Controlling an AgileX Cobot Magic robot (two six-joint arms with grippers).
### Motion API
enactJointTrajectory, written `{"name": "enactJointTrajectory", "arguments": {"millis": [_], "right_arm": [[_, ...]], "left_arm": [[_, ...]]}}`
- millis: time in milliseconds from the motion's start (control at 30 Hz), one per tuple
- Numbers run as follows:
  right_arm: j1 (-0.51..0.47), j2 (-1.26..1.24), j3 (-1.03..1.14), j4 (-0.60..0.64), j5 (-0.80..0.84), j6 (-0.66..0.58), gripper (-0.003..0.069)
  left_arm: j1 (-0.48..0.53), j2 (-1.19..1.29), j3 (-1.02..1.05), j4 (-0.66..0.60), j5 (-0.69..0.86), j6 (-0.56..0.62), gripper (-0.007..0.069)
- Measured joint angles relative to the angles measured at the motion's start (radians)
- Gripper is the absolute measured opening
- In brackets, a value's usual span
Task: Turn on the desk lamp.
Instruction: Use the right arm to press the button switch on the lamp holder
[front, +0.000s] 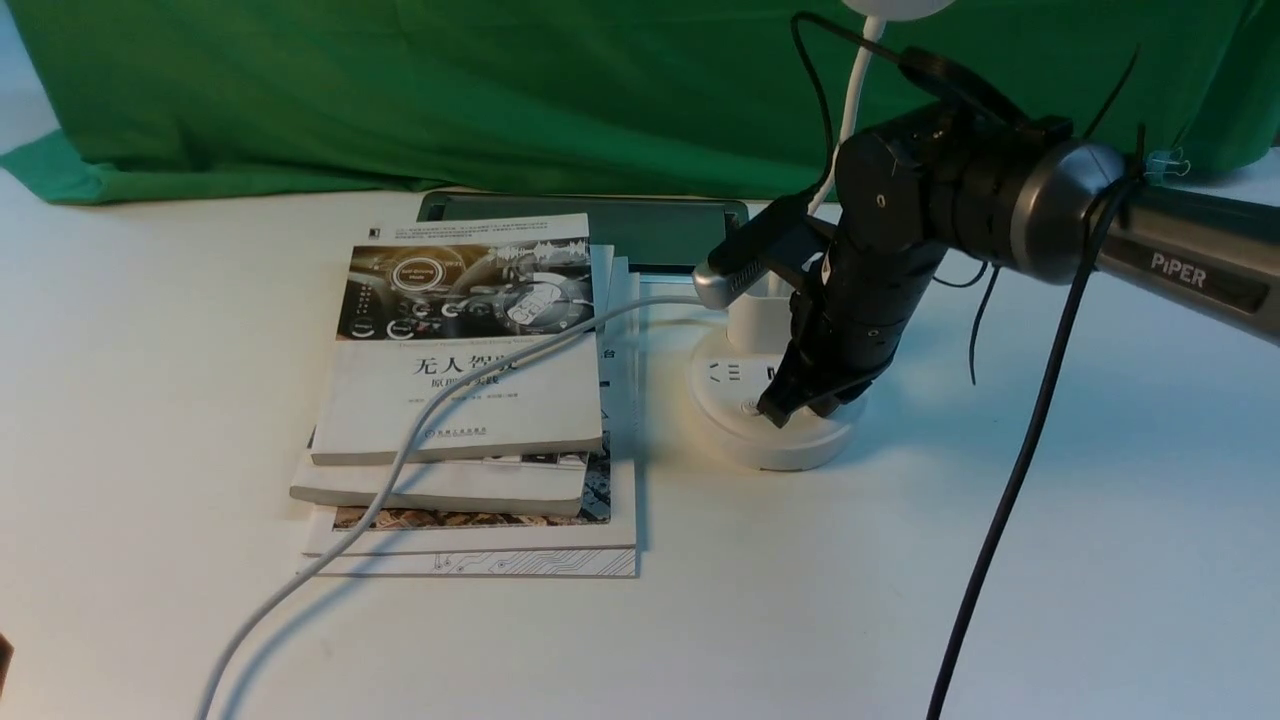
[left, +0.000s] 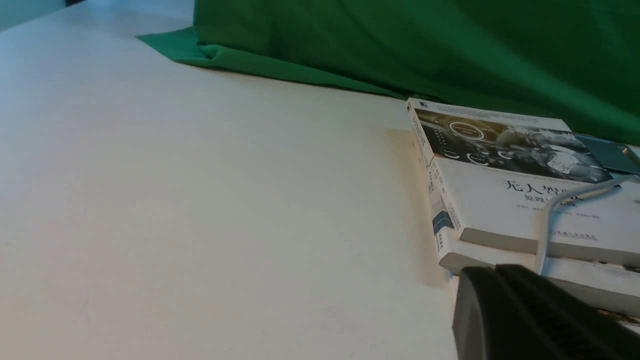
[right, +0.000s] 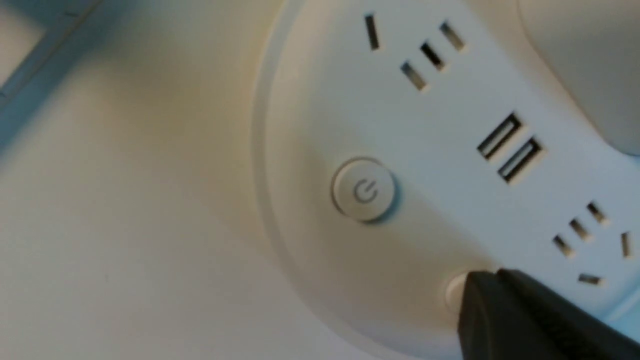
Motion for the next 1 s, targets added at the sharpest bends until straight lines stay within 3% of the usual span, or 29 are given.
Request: {"name": "enactJointTrajectory", "arguments": {"millis": [1000], "right_arm": [[-0.002, 0.052, -0.045, 0.023, 0.069, -0.023, 0.0055]], "left_arm": [[0.0, 0.0, 0.0, 0.0, 0.0, 0.0, 0.0021]]}}
